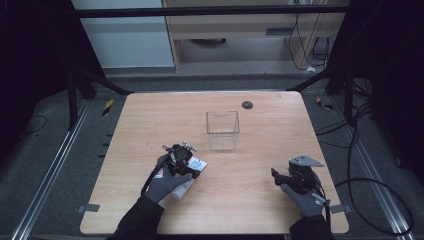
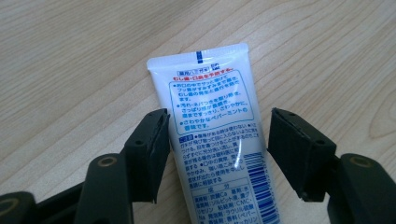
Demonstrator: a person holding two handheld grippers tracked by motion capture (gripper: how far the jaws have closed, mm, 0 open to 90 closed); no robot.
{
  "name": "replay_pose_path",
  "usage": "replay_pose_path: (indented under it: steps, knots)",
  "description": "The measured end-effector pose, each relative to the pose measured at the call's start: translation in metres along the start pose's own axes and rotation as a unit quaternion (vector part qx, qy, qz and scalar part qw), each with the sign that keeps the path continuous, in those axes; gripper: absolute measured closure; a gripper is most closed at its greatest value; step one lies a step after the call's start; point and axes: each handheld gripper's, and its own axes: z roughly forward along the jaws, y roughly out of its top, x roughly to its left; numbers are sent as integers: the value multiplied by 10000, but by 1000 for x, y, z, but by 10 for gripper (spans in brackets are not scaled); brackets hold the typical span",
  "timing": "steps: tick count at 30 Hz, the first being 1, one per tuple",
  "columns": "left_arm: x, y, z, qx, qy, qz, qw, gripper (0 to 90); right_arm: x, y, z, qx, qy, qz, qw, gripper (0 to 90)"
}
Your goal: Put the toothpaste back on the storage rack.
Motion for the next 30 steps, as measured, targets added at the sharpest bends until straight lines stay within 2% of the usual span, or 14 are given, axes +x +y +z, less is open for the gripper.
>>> replay_pose_path:
  steps: [10, 19, 27, 30]
  knots:
    - [0, -1, 6, 78, 39, -34, 10000, 334, 0, 0, 0, 2, 5, 12, 10000, 277]
    - [-3, -3, 9, 39, 156, -84, 9998, 336, 0, 0, -1, 2, -5, 14, 10000, 277]
    - [-6, -5, 6, -7, 123, -143, 9998, 432, -1, 0, -1, -15, -29, 13, 10000, 277]
    - [-5, -6, 3, -61, 110, -184, 9998, 504, -1, 0, -2, -9, -33, 12, 10000, 278]
